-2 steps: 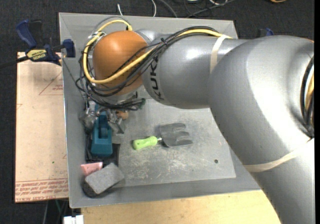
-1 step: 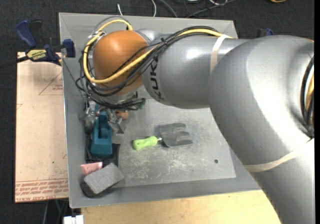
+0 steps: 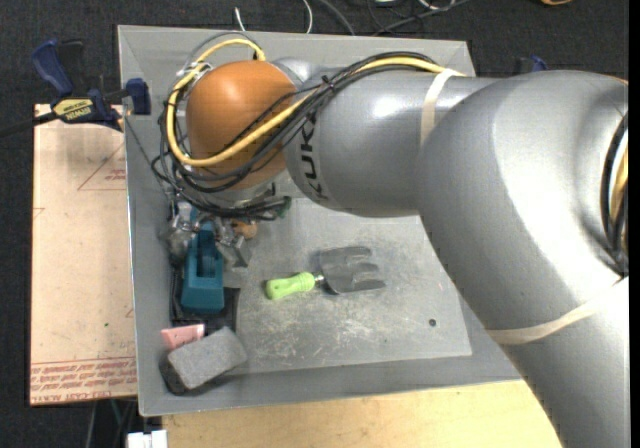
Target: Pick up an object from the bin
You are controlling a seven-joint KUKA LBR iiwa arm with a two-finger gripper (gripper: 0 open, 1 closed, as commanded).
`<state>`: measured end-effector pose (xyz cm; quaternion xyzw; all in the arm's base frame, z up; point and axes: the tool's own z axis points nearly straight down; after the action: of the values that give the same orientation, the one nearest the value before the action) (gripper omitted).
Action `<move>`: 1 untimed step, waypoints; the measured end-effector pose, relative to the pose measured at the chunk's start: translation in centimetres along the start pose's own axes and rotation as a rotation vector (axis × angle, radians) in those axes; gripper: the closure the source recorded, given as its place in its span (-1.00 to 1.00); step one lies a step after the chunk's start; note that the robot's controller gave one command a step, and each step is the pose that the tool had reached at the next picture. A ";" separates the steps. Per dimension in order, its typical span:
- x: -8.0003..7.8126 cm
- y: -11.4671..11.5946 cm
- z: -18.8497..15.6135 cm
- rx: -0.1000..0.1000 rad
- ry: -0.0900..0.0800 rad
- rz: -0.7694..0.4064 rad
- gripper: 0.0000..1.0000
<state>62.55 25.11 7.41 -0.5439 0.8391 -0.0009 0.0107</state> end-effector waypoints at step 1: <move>0.1 0.1 -0.3 -0.003 0.003 0.002 1.00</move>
Offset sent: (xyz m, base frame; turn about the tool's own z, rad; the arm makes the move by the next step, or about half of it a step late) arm -0.0006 -0.0004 0.0362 0.0007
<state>62.41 25.02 7.68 -0.5432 0.8396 -0.0004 0.0087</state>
